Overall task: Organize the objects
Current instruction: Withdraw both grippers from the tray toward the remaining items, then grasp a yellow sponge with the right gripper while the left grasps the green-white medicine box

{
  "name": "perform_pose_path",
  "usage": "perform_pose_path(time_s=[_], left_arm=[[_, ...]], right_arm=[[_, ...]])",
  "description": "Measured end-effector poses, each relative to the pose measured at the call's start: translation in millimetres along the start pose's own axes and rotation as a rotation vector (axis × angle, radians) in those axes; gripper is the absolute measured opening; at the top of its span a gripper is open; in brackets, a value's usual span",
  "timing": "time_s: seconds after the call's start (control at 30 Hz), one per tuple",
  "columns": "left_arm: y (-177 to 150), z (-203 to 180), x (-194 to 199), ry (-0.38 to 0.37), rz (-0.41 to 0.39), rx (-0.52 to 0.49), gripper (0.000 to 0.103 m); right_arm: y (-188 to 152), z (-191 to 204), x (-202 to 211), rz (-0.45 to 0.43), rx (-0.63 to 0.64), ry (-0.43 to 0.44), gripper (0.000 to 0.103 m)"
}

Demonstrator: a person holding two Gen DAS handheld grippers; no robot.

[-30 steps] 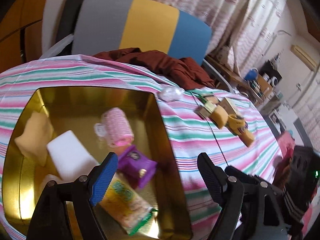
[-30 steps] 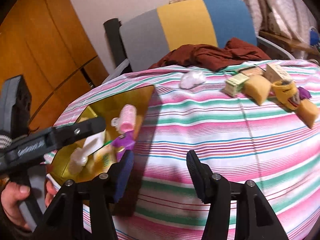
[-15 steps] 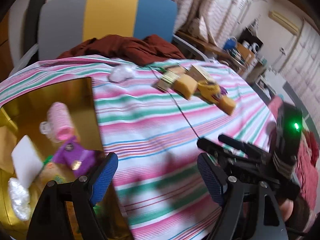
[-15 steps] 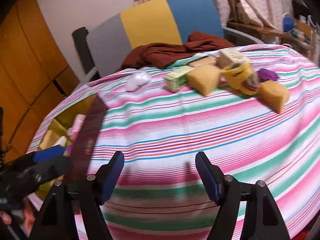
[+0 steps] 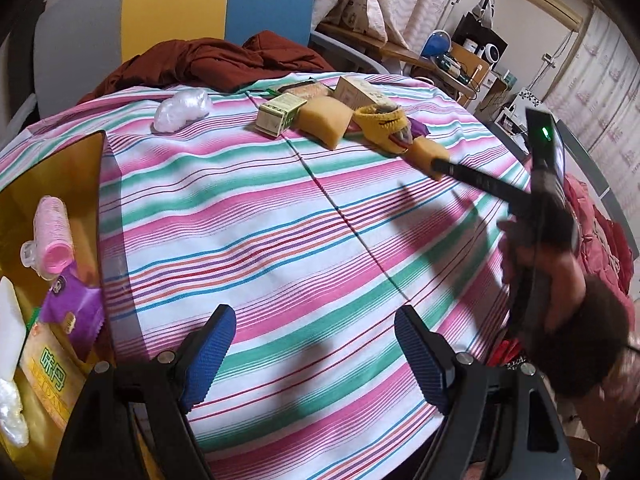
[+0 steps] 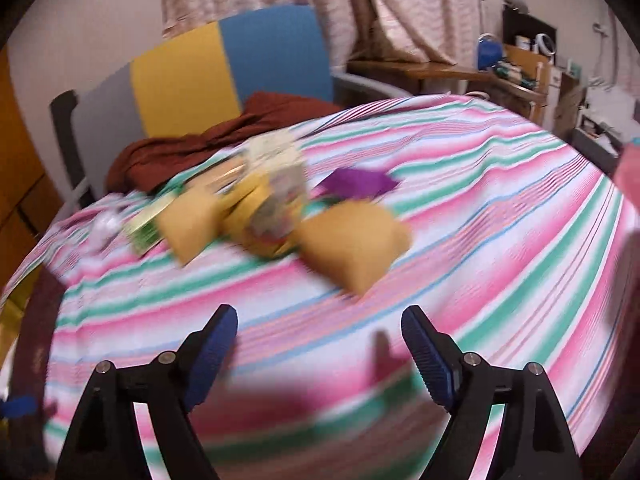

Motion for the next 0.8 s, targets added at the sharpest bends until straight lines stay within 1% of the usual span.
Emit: perform_pose_path(time_s=[0.1, 0.2, 0.3, 0.33, 0.43, 0.57, 0.63, 0.8], left_arm=[[0, 0, -2, 0.01, 0.006, -0.001, 0.083], [1, 2, -3, 0.026, 0.011, -0.002, 0.083], [4, 4, -6, 0.039, 0.015, 0.002, 0.083], [6, 4, -7, 0.041, 0.016, 0.001, 0.083], [13, 3, -12, 0.058, 0.016, -0.007, 0.083], [30, -2, -22, 0.066, 0.007, -0.017, 0.083], [41, -4, -29, 0.08, -0.005, -0.028, 0.083], [77, -2, -50, 0.144, -0.034, -0.057, 0.083]], right_arm=[[21, -17, -16, -0.012, 0.013, -0.026, 0.087], [33, -18, -31, -0.01, 0.066, -0.048, 0.087], [36, -17, -44, 0.002, 0.113, -0.054, 0.087], [36, -18, -49, 0.015, 0.111, -0.055, 0.086], [33, -20, -52, 0.015, 0.107, -0.022, 0.076], [29, -15, -50, -0.005, 0.123, -0.033, 0.068], [28, -14, -49, -0.015, 0.131, -0.045, 0.067], [26, -11, -47, -0.032, 0.144, -0.067, 0.066]])
Point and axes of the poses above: each gripper's, at about its wrist camera, not at the fingertips, and x roughly against the way its jaws point, z to its left, y to its top, the point moved 5 cm from there along -x, roughly the way its jaws point, and after that the axes turned 5 degrees about x, right-handed, at the moved point
